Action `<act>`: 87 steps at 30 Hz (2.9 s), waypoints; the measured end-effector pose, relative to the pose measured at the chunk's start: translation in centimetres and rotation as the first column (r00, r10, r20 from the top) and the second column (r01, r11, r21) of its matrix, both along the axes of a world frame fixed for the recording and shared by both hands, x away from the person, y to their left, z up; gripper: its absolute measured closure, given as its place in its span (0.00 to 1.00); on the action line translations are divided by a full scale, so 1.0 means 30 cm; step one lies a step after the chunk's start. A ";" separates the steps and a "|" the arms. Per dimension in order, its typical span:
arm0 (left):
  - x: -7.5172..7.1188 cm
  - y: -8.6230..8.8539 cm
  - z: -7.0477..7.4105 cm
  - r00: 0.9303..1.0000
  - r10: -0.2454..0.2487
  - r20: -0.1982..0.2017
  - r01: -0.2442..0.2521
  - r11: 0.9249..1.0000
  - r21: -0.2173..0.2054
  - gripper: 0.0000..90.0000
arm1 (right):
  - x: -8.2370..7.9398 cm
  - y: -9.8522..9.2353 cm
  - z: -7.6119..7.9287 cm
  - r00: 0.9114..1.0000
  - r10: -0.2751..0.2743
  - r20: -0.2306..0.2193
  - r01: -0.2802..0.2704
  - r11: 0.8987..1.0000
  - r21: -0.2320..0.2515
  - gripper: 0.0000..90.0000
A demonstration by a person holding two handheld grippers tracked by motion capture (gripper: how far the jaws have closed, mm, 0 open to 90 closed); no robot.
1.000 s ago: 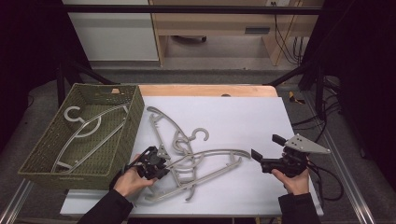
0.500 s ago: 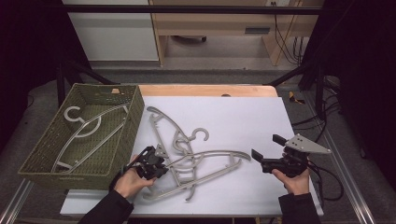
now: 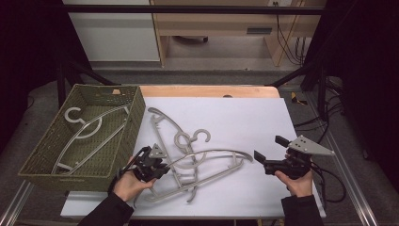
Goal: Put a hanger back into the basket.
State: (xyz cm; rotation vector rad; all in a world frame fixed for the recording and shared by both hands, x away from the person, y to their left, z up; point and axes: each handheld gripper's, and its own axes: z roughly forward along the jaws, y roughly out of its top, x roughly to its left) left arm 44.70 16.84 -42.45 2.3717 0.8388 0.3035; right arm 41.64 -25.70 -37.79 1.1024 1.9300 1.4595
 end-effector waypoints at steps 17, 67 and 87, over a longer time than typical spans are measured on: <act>-0.034 0.035 0.097 0.996 0.027 0.086 -0.020 0.996 -0.086 0.92 | 0.002 0.004 -0.003 1.000 0.004 -0.002 -0.004 1.000 -0.004 0.03; 0.027 0.317 0.472 0.921 0.225 0.318 -0.169 0.966 -0.193 0.92 | 0.002 -0.002 -0.002 1.000 -0.004 0.000 0.004 1.000 -0.001 0.02; 0.098 0.550 0.481 0.877 0.349 0.329 -0.301 0.935 -0.190 0.92 | 0.007 -0.001 -0.007 1.000 -0.006 -0.008 0.006 1.000 -0.006 0.02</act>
